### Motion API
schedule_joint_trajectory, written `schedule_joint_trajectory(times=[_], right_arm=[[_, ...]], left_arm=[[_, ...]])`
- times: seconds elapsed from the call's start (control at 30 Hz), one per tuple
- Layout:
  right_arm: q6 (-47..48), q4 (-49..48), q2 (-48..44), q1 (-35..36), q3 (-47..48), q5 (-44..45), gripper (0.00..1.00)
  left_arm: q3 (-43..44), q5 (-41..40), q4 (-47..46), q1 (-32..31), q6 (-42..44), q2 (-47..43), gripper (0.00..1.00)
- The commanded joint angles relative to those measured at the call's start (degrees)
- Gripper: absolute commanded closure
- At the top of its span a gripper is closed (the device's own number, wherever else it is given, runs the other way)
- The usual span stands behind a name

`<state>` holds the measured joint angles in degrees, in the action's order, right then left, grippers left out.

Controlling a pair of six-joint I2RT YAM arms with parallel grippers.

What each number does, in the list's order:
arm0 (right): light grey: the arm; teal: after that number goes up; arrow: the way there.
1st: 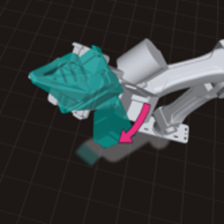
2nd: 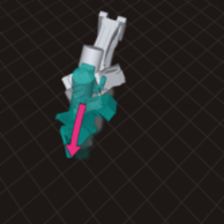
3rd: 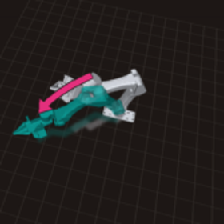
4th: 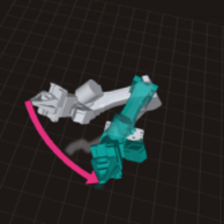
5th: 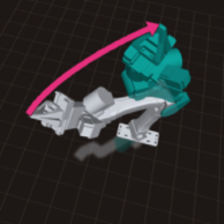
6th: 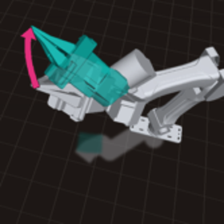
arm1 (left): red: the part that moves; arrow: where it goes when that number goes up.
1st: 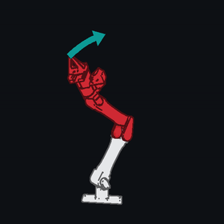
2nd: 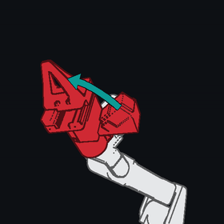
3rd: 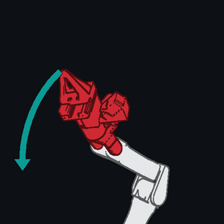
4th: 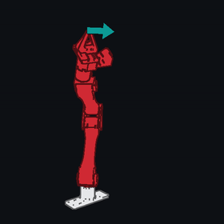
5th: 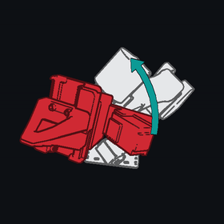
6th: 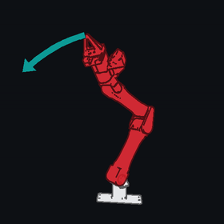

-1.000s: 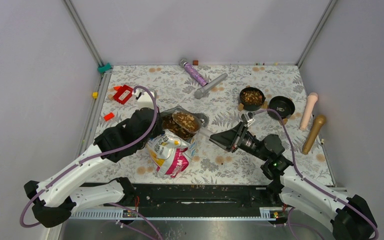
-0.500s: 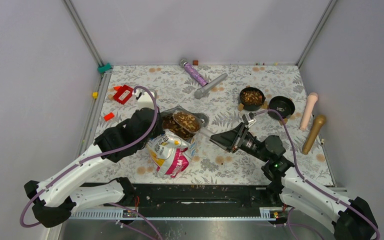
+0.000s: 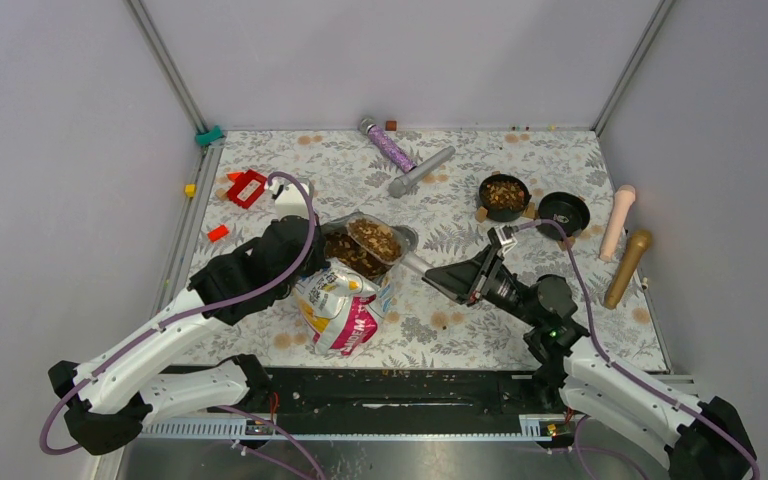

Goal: Serve the pet food
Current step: Collect the pet food from the pet food bag.

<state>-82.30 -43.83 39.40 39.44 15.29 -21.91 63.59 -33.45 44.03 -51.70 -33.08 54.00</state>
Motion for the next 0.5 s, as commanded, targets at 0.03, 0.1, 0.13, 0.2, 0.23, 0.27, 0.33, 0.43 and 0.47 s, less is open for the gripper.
schedule_joint_trajectory(times=[0.03, 0.1, 0.13, 0.2, 0.23, 0.27, 0.33, 0.43, 0.47], right_arm=[[-6.09, -20.73, 5.15, 0.01, -3.90, 0.56, 1.00], [-4.90, -18.11, 7.11, 0.26, -1.49, -1.31, 1.00], [-4.52, -16.96, 8.15, 0.64, -0.39, -2.49, 1.00], [-6.42, -22.88, 10.40, 0.82, -1.07, -3.21, 1.00], [-7.82, -27.04, 11.27, 0.77, -2.23, -1.91, 1.00], [-8.47, -28.75, 11.87, 0.80, -2.76, -0.85, 1.00], [-8.05, -26.68, 12.40, 0.86, -1.44, -2.48, 1.00], [-8.50, -27.99, 11.99, 0.82, -1.71, -2.67, 1.00], [-8.49, -27.82, 11.01, 0.77, -1.97, -1.97, 1.00]], left_arm=[[1.12, 0.58, -6.24, -0.95, -1.12, -1.26, 1.00], [1.18, 0.85, -6.23, -1.00, -1.02, -1.24, 1.00], [1.25, 1.00, -6.26, -0.95, -1.02, -1.25, 1.00], [1.15, 0.90, -6.21, -0.99, -1.15, -1.45, 1.00], [1.12, 0.69, -6.23, -0.98, -1.24, -1.56, 1.00], [1.10, 0.59, -6.24, -0.99, -1.33, -1.75, 1.00], [0.94, 0.41, -6.31, -0.96, -1.24, -1.93, 1.00], [1.05, 0.53, -6.36, -0.94, -1.19, -1.96, 1.00], [1.05, 0.67, -6.33, -0.94, -1.20, -1.92, 1.00]])
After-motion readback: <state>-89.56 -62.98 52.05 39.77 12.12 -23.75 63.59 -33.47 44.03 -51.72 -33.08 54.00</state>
